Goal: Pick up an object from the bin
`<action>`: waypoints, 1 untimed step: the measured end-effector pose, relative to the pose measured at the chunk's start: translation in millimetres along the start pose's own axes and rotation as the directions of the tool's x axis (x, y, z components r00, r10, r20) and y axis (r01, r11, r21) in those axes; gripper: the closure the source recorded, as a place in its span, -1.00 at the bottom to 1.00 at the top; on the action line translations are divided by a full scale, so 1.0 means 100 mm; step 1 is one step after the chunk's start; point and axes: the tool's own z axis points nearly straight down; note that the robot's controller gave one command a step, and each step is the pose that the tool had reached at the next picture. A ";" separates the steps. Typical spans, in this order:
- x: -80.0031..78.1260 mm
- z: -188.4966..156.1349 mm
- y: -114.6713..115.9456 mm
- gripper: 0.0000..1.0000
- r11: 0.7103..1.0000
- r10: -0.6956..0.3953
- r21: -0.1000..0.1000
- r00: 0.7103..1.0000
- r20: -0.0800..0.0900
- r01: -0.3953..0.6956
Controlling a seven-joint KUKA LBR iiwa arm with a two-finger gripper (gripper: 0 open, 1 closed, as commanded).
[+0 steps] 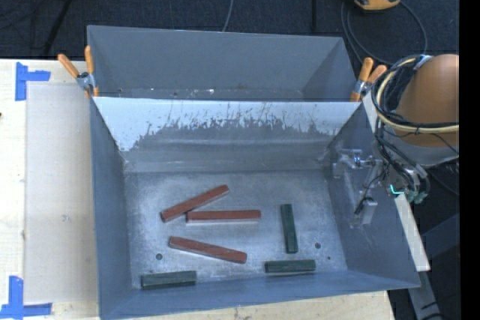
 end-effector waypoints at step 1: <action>-0.02 -0.04 0.01 1.00 1.000 -0.005 0.002 1.000 0.007 0.005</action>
Offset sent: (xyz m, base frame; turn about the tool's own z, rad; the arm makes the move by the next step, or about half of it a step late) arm 0.0000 0.0000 0.0000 0.0000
